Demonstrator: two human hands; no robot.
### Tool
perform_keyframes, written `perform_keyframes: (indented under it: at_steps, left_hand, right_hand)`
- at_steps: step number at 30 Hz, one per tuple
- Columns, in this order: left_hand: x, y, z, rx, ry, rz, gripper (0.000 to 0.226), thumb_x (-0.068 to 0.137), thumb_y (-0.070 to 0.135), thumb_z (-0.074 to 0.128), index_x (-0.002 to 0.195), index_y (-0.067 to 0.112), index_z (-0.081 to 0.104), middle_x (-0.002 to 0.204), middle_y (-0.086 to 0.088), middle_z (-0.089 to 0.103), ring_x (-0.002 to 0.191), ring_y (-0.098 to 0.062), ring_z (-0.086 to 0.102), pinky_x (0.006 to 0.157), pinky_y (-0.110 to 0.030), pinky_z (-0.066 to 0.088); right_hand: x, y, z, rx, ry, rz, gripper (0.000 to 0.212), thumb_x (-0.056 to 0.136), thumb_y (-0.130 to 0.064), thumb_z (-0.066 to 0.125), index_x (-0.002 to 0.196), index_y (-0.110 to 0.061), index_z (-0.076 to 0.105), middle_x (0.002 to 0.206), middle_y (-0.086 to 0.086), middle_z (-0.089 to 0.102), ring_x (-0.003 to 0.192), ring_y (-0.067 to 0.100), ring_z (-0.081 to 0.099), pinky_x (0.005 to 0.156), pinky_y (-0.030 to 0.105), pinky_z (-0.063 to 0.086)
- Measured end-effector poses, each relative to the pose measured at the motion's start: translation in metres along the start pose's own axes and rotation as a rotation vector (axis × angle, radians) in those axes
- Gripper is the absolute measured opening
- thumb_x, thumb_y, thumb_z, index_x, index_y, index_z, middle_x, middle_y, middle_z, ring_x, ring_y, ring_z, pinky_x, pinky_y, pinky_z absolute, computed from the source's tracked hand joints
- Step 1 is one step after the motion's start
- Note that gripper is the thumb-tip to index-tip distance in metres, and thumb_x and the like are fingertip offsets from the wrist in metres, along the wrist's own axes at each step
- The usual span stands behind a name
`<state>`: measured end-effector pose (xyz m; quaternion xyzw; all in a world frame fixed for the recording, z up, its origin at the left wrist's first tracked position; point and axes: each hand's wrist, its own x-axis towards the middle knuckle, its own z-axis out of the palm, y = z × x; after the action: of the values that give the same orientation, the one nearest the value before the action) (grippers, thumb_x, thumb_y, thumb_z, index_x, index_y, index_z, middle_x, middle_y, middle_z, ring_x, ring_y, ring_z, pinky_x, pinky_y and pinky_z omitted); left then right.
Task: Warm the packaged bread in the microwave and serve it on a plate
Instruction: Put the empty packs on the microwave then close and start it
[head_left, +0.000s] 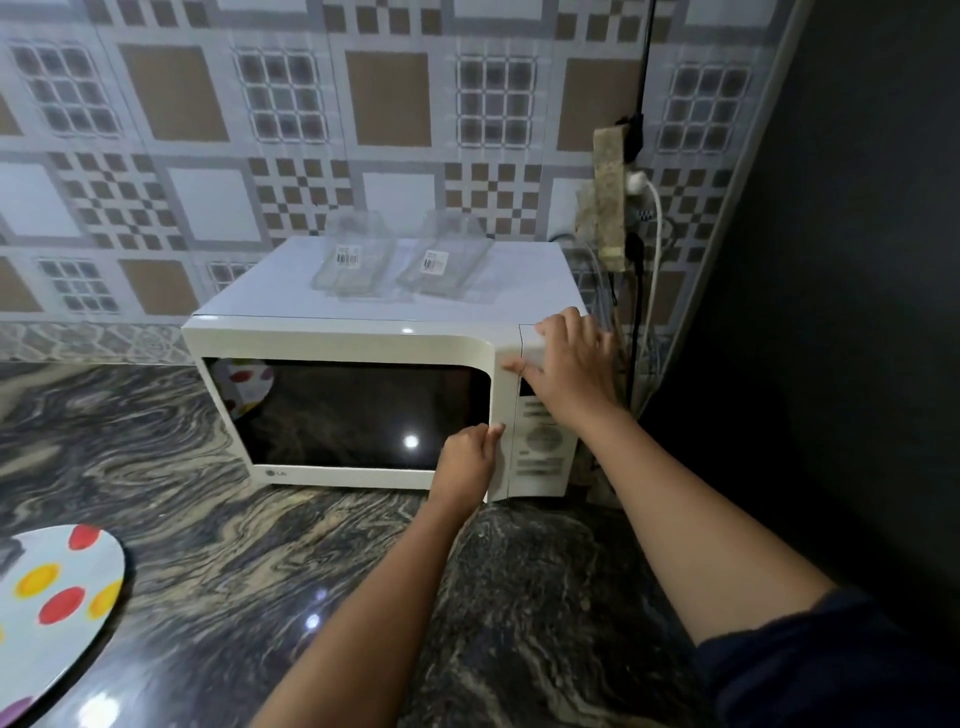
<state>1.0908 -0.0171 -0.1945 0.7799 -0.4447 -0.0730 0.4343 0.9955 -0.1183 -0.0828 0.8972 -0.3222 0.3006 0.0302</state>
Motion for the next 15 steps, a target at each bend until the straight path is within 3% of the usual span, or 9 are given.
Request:
perform_keyframes:
  at_steps: [2, 6, 9, 12, 15]
  left_hand:
    - [0.002, 0.001, 0.001, 0.014, 0.015, -0.007, 0.044, 0.099, 0.032, 0.040, 0.067, 0.003, 0.049, 0.075, -0.022, 0.061, 0.069, -0.032, 0.055, 0.060, -0.036, 0.031]
    - [0.004, -0.003, 0.001, -0.058, -0.011, -0.048, 0.048, 0.098, 0.035, 0.042, 0.078, -0.005, 0.061, 0.078, -0.022, 0.066, 0.075, -0.033, 0.062, 0.071, -0.043, 0.048]
    - [0.004, -0.006, 0.001, -0.116, -0.038, -0.077, 0.048, 0.097, 0.038, 0.043, 0.082, -0.002, 0.064, 0.080, -0.020, 0.068, 0.077, -0.033, 0.064, 0.074, -0.046, 0.052]
    - [0.003, -0.009, 0.004, -0.164, -0.007, -0.083, 0.046, 0.096, 0.038, 0.045, 0.086, -0.001, 0.067, 0.084, -0.018, 0.070, 0.079, -0.031, 0.066, 0.075, -0.045, 0.053]
    - [0.002, -0.012, 0.008, -0.182, 0.024, -0.071, 0.047, 0.096, 0.038, 0.045, 0.082, -0.002, 0.065, 0.082, -0.020, 0.068, 0.080, -0.034, 0.063, 0.075, -0.046, 0.052]
  right_hand:
    - [0.002, 0.002, 0.001, 0.070, 0.020, 0.012, 0.066, 0.078, -0.063, 0.056, 0.120, -0.012, 0.049, 0.122, 0.006, 0.047, 0.114, 0.025, 0.042, 0.092, 0.034, 0.027]
    - [-0.004, 0.009, 0.009, 0.250, 0.104, 0.027, 0.072, 0.069, -0.067, 0.056, 0.112, -0.010, 0.057, 0.116, 0.008, 0.055, 0.109, 0.028, 0.049, 0.092, 0.037, 0.032]
    - [-0.016, 0.016, 0.022, 0.367, 0.212, 0.006, 0.065, 0.073, -0.049, 0.066, 0.120, -0.006, 0.055, 0.128, 0.015, 0.050, 0.120, 0.031, 0.045, 0.102, 0.041, 0.036]
    - [-0.036, 0.024, 0.035, 0.521, 0.269, 0.232, 0.087, 0.069, -0.033, 0.080, 0.138, -0.003, 0.036, 0.144, 0.019, 0.031, 0.135, 0.029, 0.028, 0.110, 0.031, 0.023]
    - [-0.056, 0.035, 0.055, 0.648, 0.146, 0.430, 0.097, 0.070, -0.027, 0.081, 0.145, -0.007, 0.023, 0.149, 0.014, 0.023, 0.140, 0.025, 0.024, 0.113, 0.034, 0.024]
